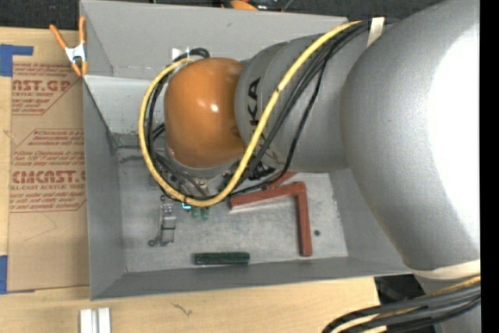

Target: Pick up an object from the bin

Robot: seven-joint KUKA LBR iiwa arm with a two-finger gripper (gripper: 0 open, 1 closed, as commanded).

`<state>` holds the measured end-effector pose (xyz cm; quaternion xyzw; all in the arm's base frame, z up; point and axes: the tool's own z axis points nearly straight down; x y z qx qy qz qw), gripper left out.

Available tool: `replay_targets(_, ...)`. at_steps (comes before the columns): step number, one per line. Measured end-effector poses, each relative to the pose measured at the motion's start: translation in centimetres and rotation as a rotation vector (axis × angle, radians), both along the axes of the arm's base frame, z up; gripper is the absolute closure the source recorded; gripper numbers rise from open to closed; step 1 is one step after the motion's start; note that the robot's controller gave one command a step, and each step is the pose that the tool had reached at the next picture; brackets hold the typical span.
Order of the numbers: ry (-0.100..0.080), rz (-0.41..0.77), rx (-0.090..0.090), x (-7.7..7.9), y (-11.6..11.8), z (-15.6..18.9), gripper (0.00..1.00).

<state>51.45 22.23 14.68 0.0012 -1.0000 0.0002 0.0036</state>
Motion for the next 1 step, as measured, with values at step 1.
replay_targets(1,-0.004,0.267,0.000,0.99,-7.70,-7.82,0.00)
